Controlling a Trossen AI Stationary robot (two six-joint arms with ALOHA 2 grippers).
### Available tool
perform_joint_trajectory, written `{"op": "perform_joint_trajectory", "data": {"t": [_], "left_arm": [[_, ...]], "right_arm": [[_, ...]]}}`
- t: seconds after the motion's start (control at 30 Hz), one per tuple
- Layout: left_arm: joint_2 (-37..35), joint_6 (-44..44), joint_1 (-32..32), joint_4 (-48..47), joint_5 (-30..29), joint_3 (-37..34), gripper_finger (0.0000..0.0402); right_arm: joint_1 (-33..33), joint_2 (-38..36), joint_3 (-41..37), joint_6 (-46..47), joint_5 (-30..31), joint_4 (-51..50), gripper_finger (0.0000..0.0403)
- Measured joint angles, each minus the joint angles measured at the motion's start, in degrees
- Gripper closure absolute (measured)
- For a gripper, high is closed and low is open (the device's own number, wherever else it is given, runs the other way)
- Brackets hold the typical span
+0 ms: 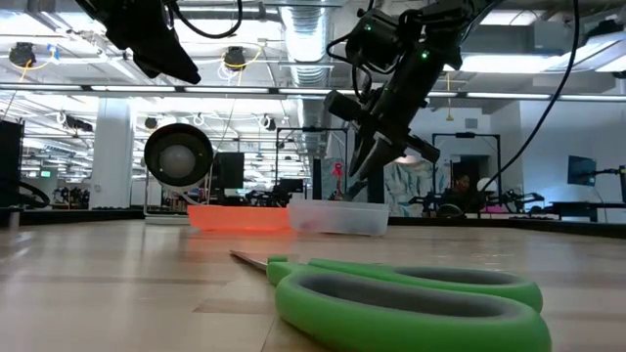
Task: Pick & place school supplies into a supply box
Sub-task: Put the gray pen into the orange supply box, then put the green scissors into the orange supply box
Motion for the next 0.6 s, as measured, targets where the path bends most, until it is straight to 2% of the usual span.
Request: {"op": "perform_joint_trajectory", "data": {"t": [0.27, 0.47, 0.6], "left_arm": [[0.00, 0.00, 0.00, 0.15, 0.40, 0.00, 0.0306], [0.66, 4.66, -0.01, 3.17, 8.08, 0.00, 0.0306], [2.68, 5.64, -0.02, 6.31, 9.25, 0.00, 0.0306]], "right_arm": [[0.49, 0.00, 0.00, -1.16, 1.16, 0.71, 0.0315], [4.31, -0.63, 0.02, -10.34, 1.36, 6.35, 0.0316], [7.67, -1.45, 0.05, -14.59, 1.85, 6.90, 0.0317]]}}
